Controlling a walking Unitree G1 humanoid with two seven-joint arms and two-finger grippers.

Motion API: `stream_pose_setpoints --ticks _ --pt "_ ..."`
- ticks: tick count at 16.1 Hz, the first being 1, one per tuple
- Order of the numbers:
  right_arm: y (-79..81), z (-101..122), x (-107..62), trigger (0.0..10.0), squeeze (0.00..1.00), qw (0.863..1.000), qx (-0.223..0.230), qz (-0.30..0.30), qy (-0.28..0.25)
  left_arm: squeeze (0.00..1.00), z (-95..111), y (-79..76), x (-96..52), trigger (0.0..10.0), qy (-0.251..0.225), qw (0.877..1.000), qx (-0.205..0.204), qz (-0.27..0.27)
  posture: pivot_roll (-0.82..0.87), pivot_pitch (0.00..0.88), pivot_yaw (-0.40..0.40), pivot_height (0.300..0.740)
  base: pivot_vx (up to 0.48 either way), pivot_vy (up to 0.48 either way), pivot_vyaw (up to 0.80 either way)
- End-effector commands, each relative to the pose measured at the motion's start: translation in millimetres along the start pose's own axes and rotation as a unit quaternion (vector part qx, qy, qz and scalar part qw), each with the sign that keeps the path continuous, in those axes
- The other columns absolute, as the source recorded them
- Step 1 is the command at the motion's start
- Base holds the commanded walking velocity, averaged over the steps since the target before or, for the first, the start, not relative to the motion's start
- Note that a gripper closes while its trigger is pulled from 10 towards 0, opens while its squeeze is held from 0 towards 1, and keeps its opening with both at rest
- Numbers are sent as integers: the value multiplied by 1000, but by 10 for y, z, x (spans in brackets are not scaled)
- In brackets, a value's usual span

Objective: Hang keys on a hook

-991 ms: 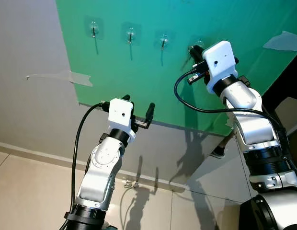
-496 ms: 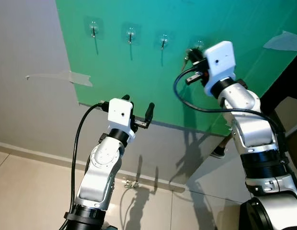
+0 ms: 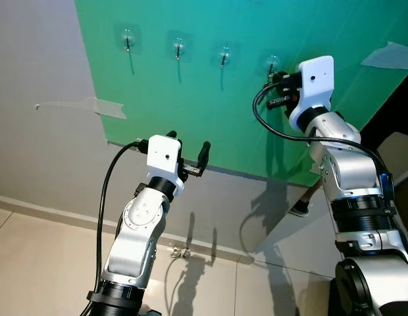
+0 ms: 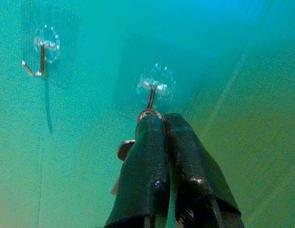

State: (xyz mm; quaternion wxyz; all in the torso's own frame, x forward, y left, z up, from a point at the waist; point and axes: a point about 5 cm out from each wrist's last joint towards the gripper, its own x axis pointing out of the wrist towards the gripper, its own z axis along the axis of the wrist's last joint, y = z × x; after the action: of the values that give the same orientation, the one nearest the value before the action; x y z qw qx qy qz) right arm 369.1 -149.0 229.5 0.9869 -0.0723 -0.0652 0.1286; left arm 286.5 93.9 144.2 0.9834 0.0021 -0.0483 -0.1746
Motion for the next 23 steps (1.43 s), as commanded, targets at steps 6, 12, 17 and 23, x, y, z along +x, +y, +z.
stream_pose_setpoints --ticks 6,12,17,23 --pt "-62 -170 44 0 0 983 169 -11 64 0 10 -27 30 10000 4 1000 -5 -6 19 0 -123 740 0 0 0" --pt "-20 -411 -19 10000 0 992 80 -26 98 0 2 -3 27 10000 8 1000 -5 -3 22 0 -123 740 0 0 0" --pt "147 -366 -86 10000 1000 997 -60 -24 38 0 11 21 90 10000 7 1000 -2 -6 8 0 -98 740 0 0 0" --pt "137 -501 -185 10000 1000 995 -78 -45 36 0 -4 13 150 10000 11 1000 3 -20 -11 0 -68 740 0 0 0"
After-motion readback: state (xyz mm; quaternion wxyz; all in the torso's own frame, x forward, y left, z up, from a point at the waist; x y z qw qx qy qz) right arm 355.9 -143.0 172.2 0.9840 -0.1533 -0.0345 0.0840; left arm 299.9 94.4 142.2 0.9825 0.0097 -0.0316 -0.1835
